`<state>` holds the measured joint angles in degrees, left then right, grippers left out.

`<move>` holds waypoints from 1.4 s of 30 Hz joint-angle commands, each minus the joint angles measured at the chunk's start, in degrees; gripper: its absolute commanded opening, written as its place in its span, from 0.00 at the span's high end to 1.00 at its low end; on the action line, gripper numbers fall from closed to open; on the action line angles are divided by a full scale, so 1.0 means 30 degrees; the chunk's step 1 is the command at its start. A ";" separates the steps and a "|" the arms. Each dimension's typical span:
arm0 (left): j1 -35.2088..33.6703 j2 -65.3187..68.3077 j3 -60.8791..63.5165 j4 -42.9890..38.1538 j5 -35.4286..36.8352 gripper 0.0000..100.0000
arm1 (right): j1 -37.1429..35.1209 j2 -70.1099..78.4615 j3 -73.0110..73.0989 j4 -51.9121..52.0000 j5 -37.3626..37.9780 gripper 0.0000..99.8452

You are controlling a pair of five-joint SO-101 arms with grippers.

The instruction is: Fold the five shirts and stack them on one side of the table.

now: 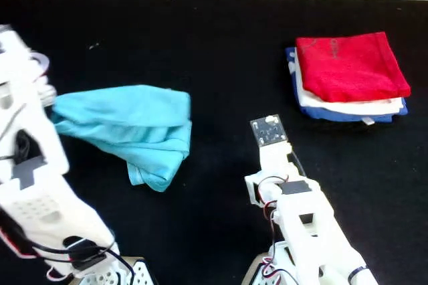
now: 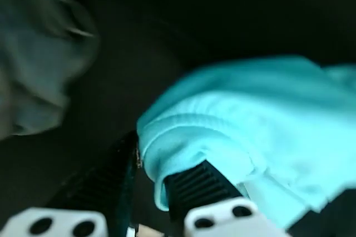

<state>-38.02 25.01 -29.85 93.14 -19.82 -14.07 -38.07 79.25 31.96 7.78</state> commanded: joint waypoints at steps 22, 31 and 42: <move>1.0125 -0.6872 -0.5260 0.2960 0.3663 0.78 | 0.0249 0.0161 0.0073 -0.0542 -0.0147 0.97; 1.3700 -1.2821 0.7956 0.2842 0.2198 0.78 | 0.0249 0.0161 0.0073 -0.0571 -0.0147 0.97; 1.6132 -1.6132 2.1495 -0.4249 0.2549 0.78 | 0.0249 0.0161 0.0073 -0.0571 -0.0147 0.97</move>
<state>9.89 -21.49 28.00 86.55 -13.49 -14.07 -38.07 79.25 31.96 7.78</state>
